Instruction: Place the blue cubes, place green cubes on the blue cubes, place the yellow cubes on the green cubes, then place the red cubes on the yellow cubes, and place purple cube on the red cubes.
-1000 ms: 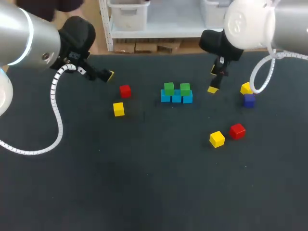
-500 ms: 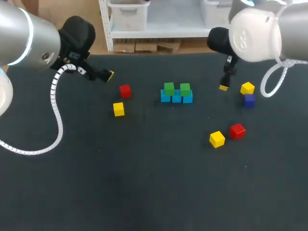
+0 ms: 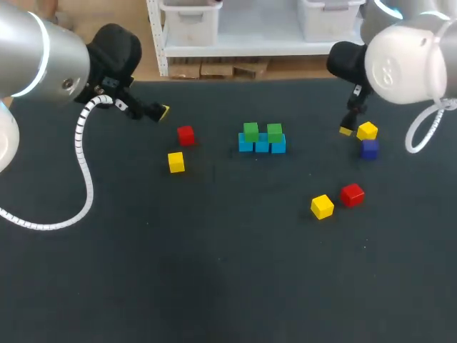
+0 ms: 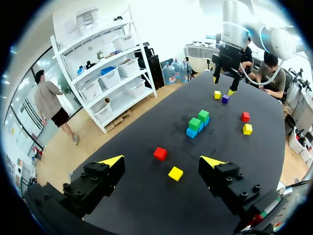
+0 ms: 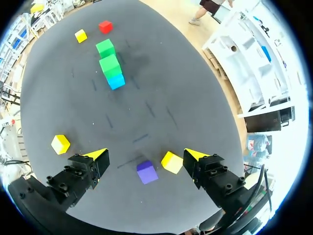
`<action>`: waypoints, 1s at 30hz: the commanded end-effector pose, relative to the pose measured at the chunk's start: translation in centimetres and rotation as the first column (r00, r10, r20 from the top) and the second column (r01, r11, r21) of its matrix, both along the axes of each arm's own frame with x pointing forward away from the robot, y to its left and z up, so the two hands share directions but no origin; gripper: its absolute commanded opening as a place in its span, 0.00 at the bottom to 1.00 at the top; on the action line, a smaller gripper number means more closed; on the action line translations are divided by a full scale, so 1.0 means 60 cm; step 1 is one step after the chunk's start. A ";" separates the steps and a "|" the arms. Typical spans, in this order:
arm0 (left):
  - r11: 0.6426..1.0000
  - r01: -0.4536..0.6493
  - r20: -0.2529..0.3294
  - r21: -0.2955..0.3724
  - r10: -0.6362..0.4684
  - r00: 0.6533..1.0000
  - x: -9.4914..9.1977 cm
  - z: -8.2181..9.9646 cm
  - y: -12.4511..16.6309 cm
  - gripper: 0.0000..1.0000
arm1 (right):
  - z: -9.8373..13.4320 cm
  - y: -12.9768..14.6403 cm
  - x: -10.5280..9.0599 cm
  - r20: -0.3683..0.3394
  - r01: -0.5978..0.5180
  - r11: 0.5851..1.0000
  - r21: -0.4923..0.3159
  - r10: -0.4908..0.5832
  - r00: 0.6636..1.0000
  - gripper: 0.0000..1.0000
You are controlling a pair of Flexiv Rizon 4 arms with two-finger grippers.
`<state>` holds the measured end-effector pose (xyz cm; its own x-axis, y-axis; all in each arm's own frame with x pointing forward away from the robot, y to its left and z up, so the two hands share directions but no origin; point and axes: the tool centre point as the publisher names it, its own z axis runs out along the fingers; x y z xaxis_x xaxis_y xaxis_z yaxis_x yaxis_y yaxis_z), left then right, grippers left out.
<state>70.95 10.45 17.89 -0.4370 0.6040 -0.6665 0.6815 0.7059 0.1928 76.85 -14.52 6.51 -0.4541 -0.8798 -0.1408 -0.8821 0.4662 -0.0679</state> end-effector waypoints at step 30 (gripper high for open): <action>1.000 0.002 0.000 -0.001 -0.002 1.000 0.001 -0.001 0.001 1.00 | -0.022 -0.045 -0.002 -0.013 0.070 0.997 0.020 -0.070 0.997 1.00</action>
<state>70.95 10.45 17.89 -0.4370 0.6040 -0.6665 0.6815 0.7059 0.1928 76.74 -17.26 5.42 -0.5171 -0.8427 -0.1498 -0.8476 0.5285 -0.0474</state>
